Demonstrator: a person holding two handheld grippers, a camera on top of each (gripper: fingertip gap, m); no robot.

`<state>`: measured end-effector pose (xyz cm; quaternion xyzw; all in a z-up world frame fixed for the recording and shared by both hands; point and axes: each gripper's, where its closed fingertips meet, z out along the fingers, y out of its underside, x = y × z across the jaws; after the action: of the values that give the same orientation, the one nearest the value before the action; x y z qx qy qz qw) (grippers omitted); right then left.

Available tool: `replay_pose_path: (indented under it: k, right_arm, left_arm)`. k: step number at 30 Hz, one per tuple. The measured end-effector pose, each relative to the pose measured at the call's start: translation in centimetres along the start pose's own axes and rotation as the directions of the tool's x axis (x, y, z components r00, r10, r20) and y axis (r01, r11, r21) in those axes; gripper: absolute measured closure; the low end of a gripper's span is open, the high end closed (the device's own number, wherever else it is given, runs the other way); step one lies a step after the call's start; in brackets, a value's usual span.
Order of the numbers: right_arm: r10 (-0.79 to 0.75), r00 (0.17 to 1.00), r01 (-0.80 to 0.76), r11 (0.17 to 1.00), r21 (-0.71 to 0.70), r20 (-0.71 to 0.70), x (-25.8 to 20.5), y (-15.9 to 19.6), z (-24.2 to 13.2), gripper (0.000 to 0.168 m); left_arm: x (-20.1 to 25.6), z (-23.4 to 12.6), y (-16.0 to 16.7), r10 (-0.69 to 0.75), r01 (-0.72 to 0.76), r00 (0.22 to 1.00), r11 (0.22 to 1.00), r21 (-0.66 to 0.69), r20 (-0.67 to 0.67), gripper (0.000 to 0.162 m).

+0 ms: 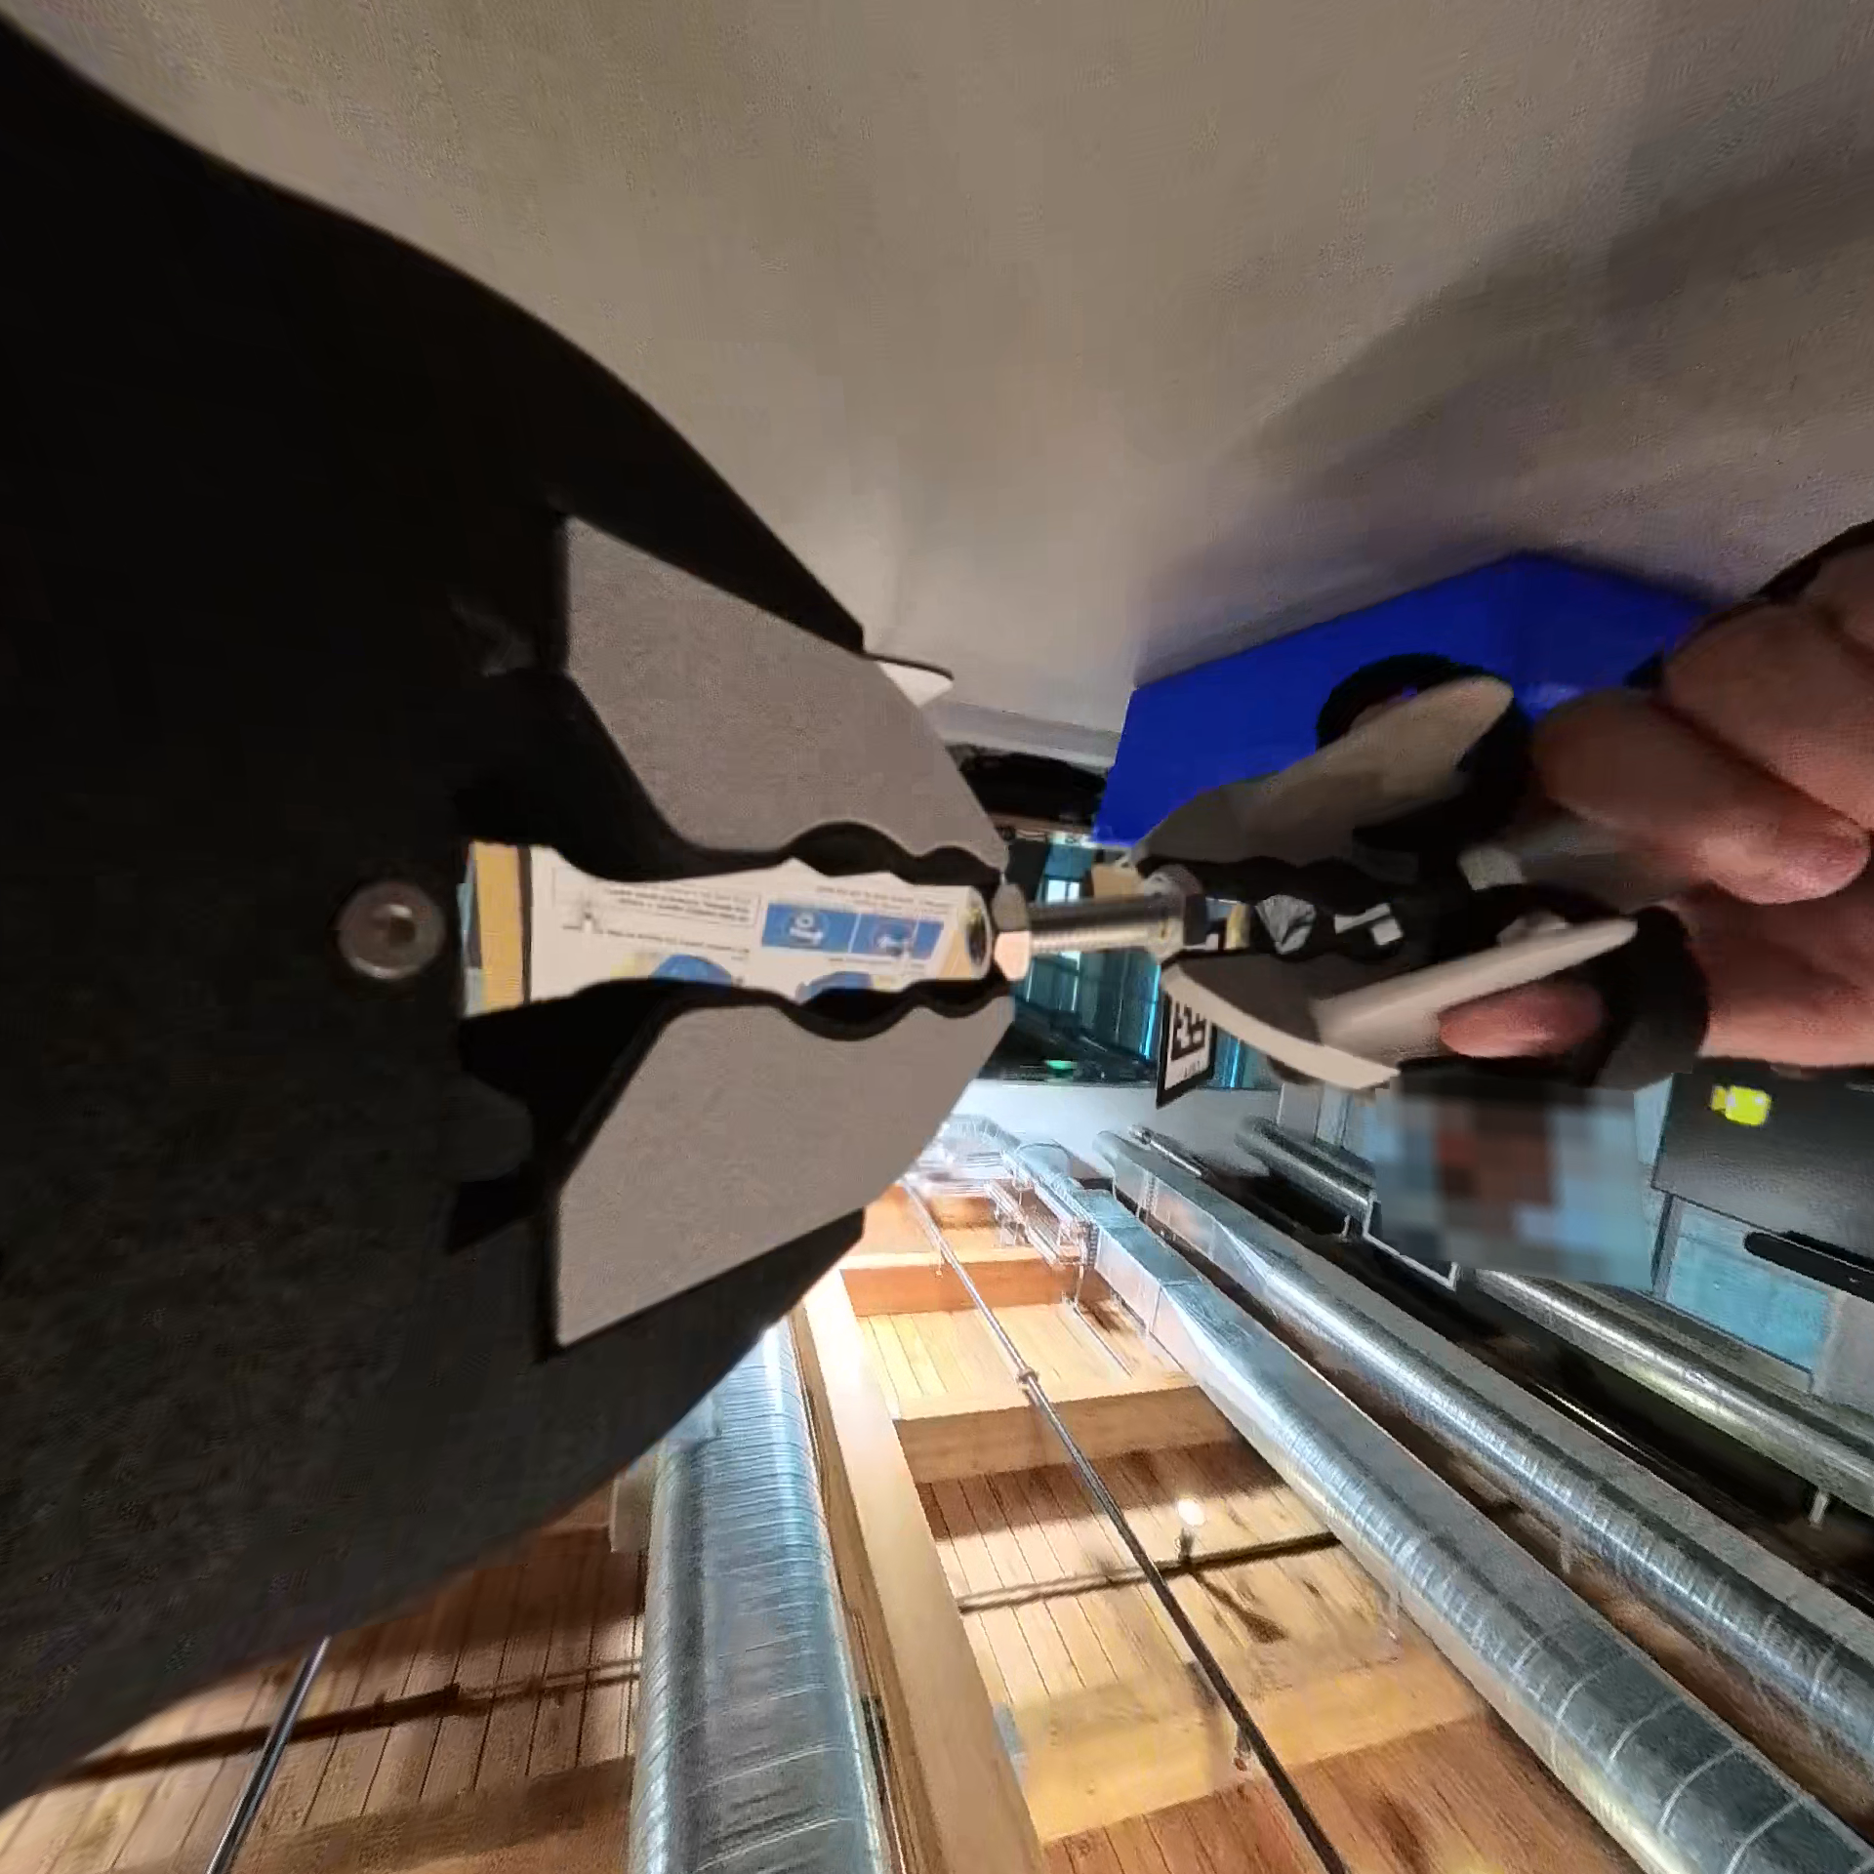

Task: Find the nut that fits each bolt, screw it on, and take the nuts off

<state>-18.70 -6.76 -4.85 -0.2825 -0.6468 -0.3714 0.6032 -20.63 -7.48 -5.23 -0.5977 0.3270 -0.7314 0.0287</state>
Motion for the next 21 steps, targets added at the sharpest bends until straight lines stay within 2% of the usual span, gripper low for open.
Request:
replay_pose_path:
  k: [3, 6, 9, 11, 13, 14, 16, 18, 19, 20, 21]
  right_arm:
    - [0.041, 0.999, -0.041, 0.999, 0.014, -0.011, 0.0, 0.0, -0.1, 0.150]
    - [0.247, 0.969, -0.247, 0.967, 0.055, -0.002, 0.6, -0.1, -0.4, 0.151]
    - [0.489, 0.871, -0.491, 0.861, 0.131, 0.052, 1.3, -0.7, -0.5, 0.147]
    - [0.658, 0.743, -0.670, 0.730, 0.136, 0.124, 1.1, -0.5, -0.3, 0.142]
    - [0.812, 0.551, -0.834, 0.531, 0.149, 0.194, 1.2, -0.2, -0.1, 0.139]
    - [0.876, 0.406, -0.914, 0.387, 0.125, 0.259, 1.0, 0.0, 0.2, 0.142]
    - [0.925, 0.075, -0.995, 0.047, 0.086, 0.373, 1.3, 0.3, 0.6, 0.138]
    - [0.852, -0.256, -0.956, -0.294, 0.013, 0.458, 1.5, 1.2, 1.3, 0.135]
    - [0.769, -0.421, -0.893, -0.446, -0.070, 0.481, 1.2, 1.7, 1.8, 0.130]
    - [0.645, -0.538, -0.823, -0.541, -0.172, 0.543, 1.0, 1.3, 1.8, 0.129]
    - [0.534, -0.642, -0.745, -0.603, -0.283, 0.550, 0.7, 1.1, 2.0, 0.127]
  left_arm:
    - [0.1, 0.1, 0.2, 0.023, -0.023, 1.000, 1.000, -0.012, 0.010, 0.145]
    - [0.5, 0.0, -0.5, 0.090, -0.090, 0.996, 0.995, 0.033, 0.012, 0.145]
    - [1.0, -0.3, -1.4, 0.152, -0.153, 0.988, 0.985, 0.079, 0.025, 0.145]
    - [1.6, -0.9, -2.2, 0.182, -0.183, 0.983, 0.975, 0.127, 0.019, 0.145]
    - [1.5, -1.5, -2.8, 0.229, -0.237, 0.971, 0.959, 0.158, 0.066, 0.145]
    - [1.4, -1.7, -3.0, 0.261, -0.275, 0.960, 0.947, 0.164, 0.101, 0.145]
    - [1.1, -2.1, -3.2, 0.338, -0.366, 0.923, 0.918, 0.153, 0.182, 0.145]
    - [0.7, -2.2, -3.2, 0.417, -0.456, 0.871, 0.882, 0.115, 0.259, 0.145]
    - [0.6, -2.1, -3.2, 0.457, -0.498, 0.842, 0.863, 0.088, 0.285, 0.145]
    - [0.5, -2.0, -3.1, 0.494, -0.532, 0.815, 0.845, 0.054, 0.304, 0.145]
    - [0.5, -1.8, -3.1, 0.525, -0.556, 0.791, 0.831, 0.012, 0.313, 0.145]
